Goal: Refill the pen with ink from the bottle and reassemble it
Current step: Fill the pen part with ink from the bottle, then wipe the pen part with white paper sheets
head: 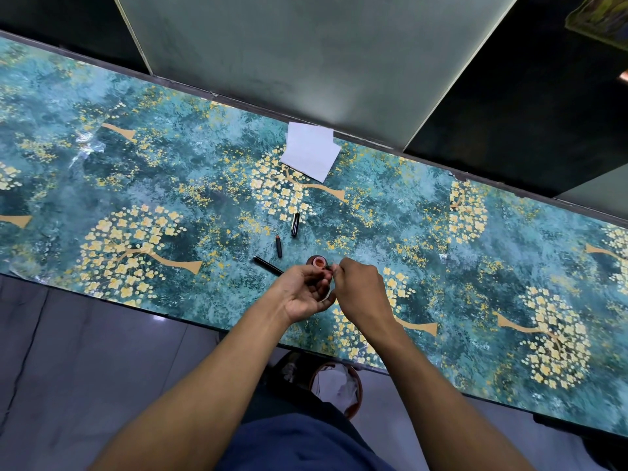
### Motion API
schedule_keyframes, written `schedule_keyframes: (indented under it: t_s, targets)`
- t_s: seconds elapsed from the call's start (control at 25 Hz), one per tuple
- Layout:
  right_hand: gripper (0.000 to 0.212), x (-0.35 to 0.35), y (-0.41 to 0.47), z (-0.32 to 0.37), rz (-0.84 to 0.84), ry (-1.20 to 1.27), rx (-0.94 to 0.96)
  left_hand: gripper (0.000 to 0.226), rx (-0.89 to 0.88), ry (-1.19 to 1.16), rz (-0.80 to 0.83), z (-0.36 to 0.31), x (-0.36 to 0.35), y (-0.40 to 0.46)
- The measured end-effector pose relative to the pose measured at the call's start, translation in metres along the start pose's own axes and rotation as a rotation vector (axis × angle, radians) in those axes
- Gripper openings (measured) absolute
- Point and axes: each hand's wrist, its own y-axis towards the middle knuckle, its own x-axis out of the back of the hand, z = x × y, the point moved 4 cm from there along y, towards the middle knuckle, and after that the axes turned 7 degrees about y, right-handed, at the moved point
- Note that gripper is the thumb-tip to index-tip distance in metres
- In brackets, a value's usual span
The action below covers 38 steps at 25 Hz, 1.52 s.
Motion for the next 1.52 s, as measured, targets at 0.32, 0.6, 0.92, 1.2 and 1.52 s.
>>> schedule_keyframes:
  t_s: [0.32, 0.6, 0.92, 1.2, 1.52]
  targets:
    - [0.029, -0.001, -0.002, -0.003, 0.024, 0.048, -0.027, 0.008, -0.04, 0.029, -0.043, 0.002, -0.004, -0.002]
    - [0.038, 0.0, -0.004, 0.002, 0.107, 0.112, -0.025, 0.007, -0.063, 0.142, -0.083, -0.001, 0.006, -0.014]
    - [0.035, -0.002, 0.004, 0.012, 0.08, 0.252, 0.007, 0.011, -0.202, 0.509, -0.123, -0.022, 0.02, -0.034]
    - [0.038, -0.012, 0.029, 0.024, 0.047, 0.301, 0.022, 0.008, -0.453, 0.684, -0.259, -0.041, 0.045, -0.049]
    - [0.036, 0.003, 0.11, 0.046, -0.039, 0.305, 0.004, 0.007, -0.634, 0.627, -0.375, -0.074, 0.068, -0.066]
